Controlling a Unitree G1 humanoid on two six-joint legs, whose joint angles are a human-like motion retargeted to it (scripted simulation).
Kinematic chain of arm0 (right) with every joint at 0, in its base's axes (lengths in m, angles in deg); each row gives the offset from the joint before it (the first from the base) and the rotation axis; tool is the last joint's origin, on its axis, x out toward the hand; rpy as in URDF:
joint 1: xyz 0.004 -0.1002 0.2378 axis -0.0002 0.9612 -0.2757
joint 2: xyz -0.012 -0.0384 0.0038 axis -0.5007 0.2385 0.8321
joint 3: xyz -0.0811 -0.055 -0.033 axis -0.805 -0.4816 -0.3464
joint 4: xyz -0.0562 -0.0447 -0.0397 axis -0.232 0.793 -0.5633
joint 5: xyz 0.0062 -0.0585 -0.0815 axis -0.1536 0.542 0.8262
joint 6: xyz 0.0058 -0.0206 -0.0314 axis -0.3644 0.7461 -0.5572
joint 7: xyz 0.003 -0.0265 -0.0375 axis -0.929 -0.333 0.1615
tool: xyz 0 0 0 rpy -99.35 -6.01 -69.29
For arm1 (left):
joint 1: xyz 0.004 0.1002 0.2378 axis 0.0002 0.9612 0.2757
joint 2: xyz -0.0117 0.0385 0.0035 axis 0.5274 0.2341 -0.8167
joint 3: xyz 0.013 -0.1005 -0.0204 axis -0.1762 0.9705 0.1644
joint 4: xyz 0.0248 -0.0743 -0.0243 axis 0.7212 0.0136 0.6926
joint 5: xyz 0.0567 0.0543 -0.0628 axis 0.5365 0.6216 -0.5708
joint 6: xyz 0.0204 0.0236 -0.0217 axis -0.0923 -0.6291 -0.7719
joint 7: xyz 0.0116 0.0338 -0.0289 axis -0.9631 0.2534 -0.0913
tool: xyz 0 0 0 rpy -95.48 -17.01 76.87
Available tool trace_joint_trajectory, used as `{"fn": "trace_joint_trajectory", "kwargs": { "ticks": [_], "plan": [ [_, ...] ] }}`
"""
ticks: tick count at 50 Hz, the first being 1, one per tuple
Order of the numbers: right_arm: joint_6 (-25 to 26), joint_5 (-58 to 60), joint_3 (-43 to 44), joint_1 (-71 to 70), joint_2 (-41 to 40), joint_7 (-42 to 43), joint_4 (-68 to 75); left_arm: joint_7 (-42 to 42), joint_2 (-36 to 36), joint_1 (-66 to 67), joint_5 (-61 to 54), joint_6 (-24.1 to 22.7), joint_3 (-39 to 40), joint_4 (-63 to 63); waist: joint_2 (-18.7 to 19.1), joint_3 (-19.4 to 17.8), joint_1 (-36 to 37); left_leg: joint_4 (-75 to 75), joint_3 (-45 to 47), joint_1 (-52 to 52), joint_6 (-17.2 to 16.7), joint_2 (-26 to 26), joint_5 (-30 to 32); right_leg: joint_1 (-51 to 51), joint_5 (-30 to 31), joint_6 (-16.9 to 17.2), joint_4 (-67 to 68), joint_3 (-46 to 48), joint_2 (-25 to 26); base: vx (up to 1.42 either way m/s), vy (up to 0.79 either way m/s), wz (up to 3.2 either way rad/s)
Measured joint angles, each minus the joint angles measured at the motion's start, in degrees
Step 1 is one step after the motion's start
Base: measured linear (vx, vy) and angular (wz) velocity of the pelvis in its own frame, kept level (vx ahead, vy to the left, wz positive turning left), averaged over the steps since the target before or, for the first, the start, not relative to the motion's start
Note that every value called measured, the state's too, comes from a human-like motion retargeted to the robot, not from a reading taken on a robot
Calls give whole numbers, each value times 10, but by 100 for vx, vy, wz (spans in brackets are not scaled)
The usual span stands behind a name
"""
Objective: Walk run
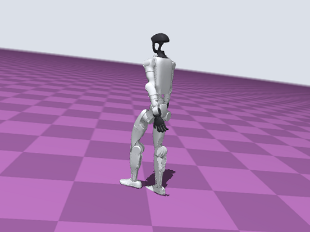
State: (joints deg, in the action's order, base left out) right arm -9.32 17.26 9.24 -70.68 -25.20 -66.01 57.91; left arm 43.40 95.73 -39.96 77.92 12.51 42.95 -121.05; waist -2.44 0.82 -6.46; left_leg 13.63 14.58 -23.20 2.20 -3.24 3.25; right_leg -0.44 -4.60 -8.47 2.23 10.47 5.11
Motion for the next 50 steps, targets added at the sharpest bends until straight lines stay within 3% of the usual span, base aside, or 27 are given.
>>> {"fn": "trace_joint_trajectory", "kwargs": {
  "ticks": [5,9,10,12,15,17,18,20,23,27,32,35,38,40,42,43,45,48,50],
  "plan": [
    [-9,3,-1,9,-9,-3,1,1,-11,-15,5,-6,-4,1,-14,-10,28,-119,63,3,5,-23,-16,-42,-15,0,6,17,9,68,-13,-10],
    [5,53,-6,30,-21,-18,33,-14,-16,-32,7,0,6,-4,-36,2,57,-99,75,25,60,-23,23,-61,24,22,34,9,-1,78,-10,-66],
    [11,70,-7,38,-25,-21,42,-20,-16,-35,8,0,9,-5,-40,8,63,-103,85,32,63,-22,44,-67,45,31,42,13,-5,106,-6,-54],
    [18,104,-8,63,-31,-18,67,-27,-8,-43,2,6,9,-8,-50,31,57,-113,85,49,87,-35,19,-67,120,55,70,29,-18,98,-6,-17],
    [22,135,-13,100,-40,5,123,-23,8,-67,-23,15,2,-5,-46,58,34,-98,66,63,84,-24,-18,-39,273,106,152,16,-11,101,-8,27],
    [27,133,-20,124,-40,2,144,-17,15,-98,-42,7,-14,8,-24,51,8,-88,29,83,89,-15,-36,1,339,128,250,8,20,68,-8,105],
    [34,132,-21,139,-39,-9,144,-15,17,-116,-49,4,-24,16,-24,45,-1,-82,17,97,94,-24,-48,28,344,142,325,4,18,53,-7,84],
    [48,138,-14,160,-41,-35,144,-12,22,-160,-62,2,-44,38,-2,43,9,-77,8,108,89,4,-65,67,346,145,374,3,34,77,-7,11],
    [60,148,9,185,-43,-50,144,-19,14,-219,-69,-8,-68,87,22,35,11,-73,-7,133,92,12,-85,130,237,109,429,-4,26,63,-2,31],
    [53,127,25,207,-45,-46,144,-49,1,-270,-83,-42,-111,163,43,30,-35,-79,-64,167,91,-3,-99,199,125,89,384,0,-14,57,0,126],
    [57,117,34,214,-49,-61,144,-77,6,-304,-92,-85,-158,233,30,23,-84,-92,-109,222,95,-48,-120,239,107,122,190,-18,-78,67,-13,104],
    [55,118,31,208,-53,-71,144,-79,15,-312,-76,-105,-173,246,17,13,-102,-93,-123,262,91,-65,-137,259,75,131,81,-62,-91,58,-18,77],
    [48,129,26,200,-53,-74,144,-69,18,-307,-49,-108,-182,232,11,6,-101,-90,-123,298,85,-71,-156,269,74,181,-5,-74,-97,70,-27,33],
    [47,137,22,194,-50,-73,144,-58,18,-296,-29,-109,-184,208,13,4,-99,-83,-121,318,79,-70,-163,264,80,196,-20,-37,-103,80,-33,19],
    [52,148,23,187,-46,-67,144,-38,16,-277,-8,-113,-181,174,15,12,-104,-73,-120,328,66,-67,-157,258,103,149,2,-35,-93,76,-30,42],
    [54,153,26,184,-43,-61,144,-26,15,-264,3,-113,-179,157,16,18,-109,-66,-122,332,58,-66,-148,253,111,143,10,-2,-98,79,-31,77],
    [56,159,34,181,-37,-50,144,-5,12,-230,29,-100,-169,124,26,29,-136,-43,-142,337,35,-56,-116,240,151,139,14,-42,-85,88,-36,105],
    [57,140,42,173,-26,-44,144,22,-3,-170,66,-65,-141,79,47,43,-137,24,-135,322,-21,-28,10,223,116,105,41,-74,-62,83,-30,51],
    [57,117,48,158,-17,-45,144,31,-8,-135,69,-49,-132,50,42,38,-130,106,-130,301,-62,-24,105,197,94,90,51,-72,-70,88,-28,30]
  ]
}}
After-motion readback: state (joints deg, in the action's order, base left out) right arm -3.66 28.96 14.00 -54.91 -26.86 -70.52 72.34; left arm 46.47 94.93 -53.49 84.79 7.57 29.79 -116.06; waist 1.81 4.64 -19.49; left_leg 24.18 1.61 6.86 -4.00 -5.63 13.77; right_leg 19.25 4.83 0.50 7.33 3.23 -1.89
